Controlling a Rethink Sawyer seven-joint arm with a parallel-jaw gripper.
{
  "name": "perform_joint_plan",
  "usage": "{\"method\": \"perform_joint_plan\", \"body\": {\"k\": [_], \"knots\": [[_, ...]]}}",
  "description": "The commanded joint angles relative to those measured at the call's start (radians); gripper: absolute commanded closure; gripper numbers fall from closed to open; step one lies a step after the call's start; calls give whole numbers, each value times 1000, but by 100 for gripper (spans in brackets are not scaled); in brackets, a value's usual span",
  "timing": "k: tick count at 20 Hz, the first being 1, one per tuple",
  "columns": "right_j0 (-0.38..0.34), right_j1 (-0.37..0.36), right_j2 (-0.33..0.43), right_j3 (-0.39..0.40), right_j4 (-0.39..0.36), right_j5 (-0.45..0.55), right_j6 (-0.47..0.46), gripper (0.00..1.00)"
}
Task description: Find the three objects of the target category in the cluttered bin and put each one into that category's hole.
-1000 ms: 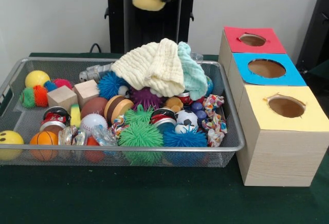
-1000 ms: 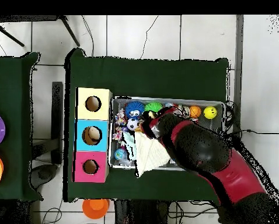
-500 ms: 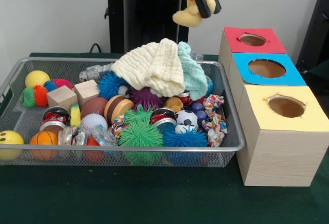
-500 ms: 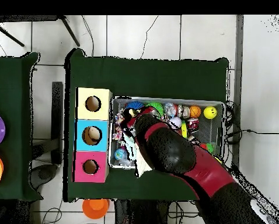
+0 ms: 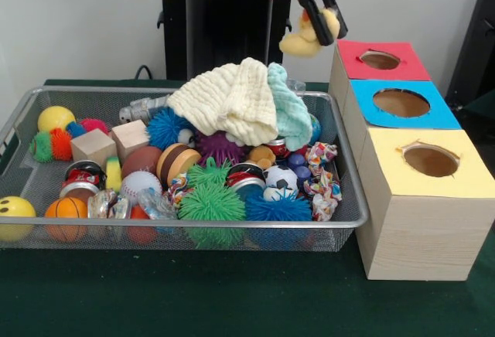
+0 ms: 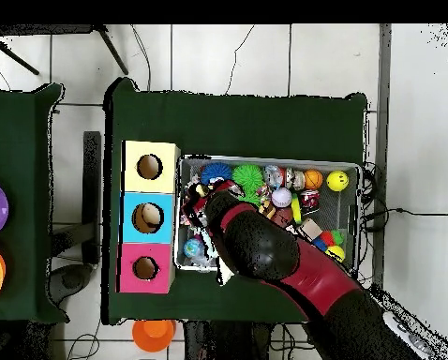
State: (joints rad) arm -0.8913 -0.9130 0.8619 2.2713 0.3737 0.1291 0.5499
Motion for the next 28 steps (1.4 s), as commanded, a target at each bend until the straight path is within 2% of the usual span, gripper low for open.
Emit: {"method": "perform_joint_plan", "body": {"k": [1, 5, 12, 19, 22, 25, 28], "knots": [[22, 17, 0, 35, -17, -64, 357, 100], [54, -17, 18, 60, 2, -95, 420, 100], [109, -64, 65, 116, 22, -160, 582, 100], [108, -28, 100, 153, -40, -262, 699, 100], [129, 17, 58, 154, -69, -298, 714, 100], [185, 39, -39, 134, -56, -241, 683, 100], [195, 68, -54, 133, -79, -267, 709, 100]]}}
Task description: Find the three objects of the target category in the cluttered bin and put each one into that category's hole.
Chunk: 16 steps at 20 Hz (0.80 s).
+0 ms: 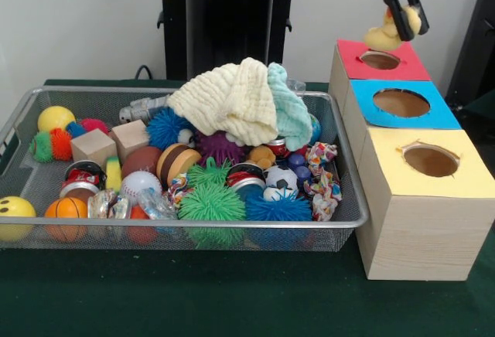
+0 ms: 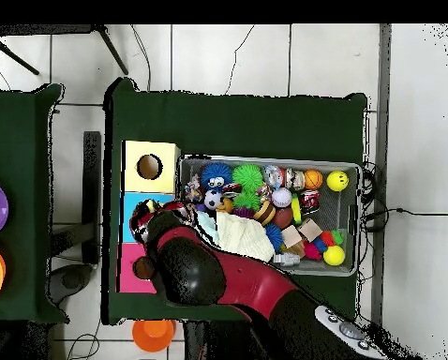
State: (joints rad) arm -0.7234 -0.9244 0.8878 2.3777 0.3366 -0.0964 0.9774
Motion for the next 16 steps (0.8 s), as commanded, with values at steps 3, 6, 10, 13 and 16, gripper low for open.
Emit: {"method": "perform_joint_plan", "body": {"k": [3, 6, 10, 13, 16], "knots": [[37, 93, -97, 36, -49, -45, 294, 100], [50, 129, -108, 39, -58, -71, 311, 100], [76, 161, -144, 38, -63, -85, 316, 100], [102, 177, -187, 34, -68, -89, 308, 100], [108, 207, -203, 36, -87, -115, 318, 100]]}}
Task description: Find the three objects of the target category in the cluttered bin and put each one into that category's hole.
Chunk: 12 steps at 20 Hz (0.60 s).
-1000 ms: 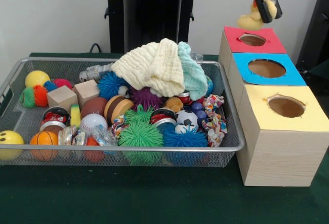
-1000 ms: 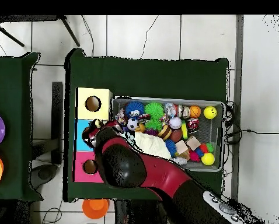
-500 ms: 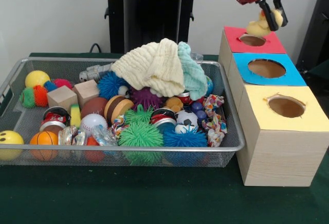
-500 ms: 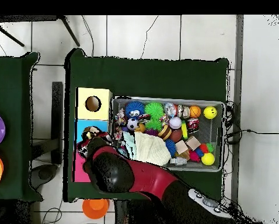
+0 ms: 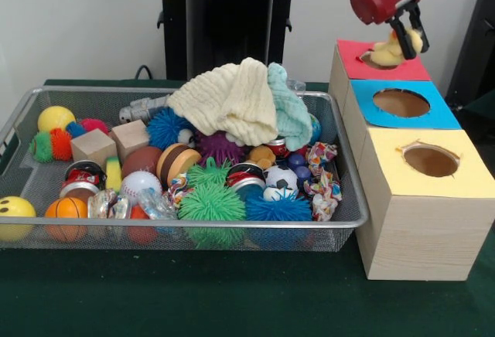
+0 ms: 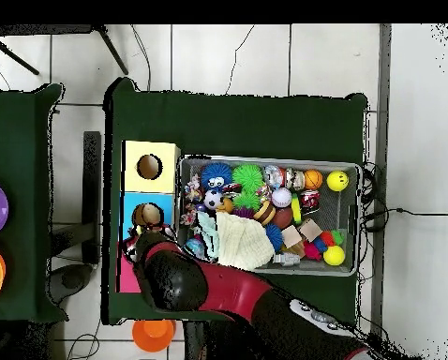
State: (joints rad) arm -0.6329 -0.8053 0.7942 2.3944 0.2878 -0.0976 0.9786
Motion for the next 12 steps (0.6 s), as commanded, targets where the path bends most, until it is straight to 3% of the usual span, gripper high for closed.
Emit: {"method": "perform_joint_plan", "body": {"k": [1, 12], "knots": [[15, 89, -106, 20, -40, -111, 322, 100], [39, 156, -105, 37, -65, -193, 391, 100]]}}
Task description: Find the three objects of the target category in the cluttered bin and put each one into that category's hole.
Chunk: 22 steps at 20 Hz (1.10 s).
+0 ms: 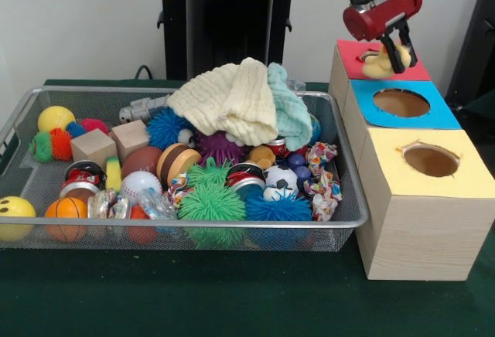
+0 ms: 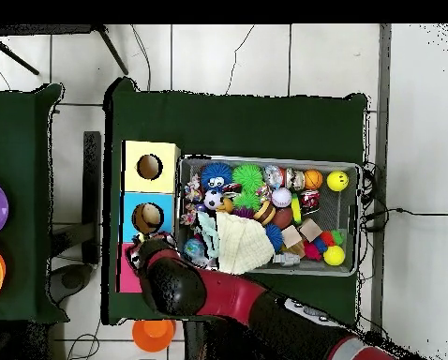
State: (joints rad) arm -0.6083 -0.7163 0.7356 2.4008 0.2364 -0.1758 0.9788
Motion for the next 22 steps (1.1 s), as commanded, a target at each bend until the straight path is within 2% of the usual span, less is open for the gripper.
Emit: {"method": "perform_joint_plan", "body": {"k": [1, 9, 17, 22], "knots": [[19, 60, -44, 34, -5, -112, 396, 100], [57, 43, -10, 63, 32, -120, 469, 100], [117, -50, -46, 82, 52, -38, 522, 100], [121, 22, -62, 72, -24, -131, 543, 100]]}}
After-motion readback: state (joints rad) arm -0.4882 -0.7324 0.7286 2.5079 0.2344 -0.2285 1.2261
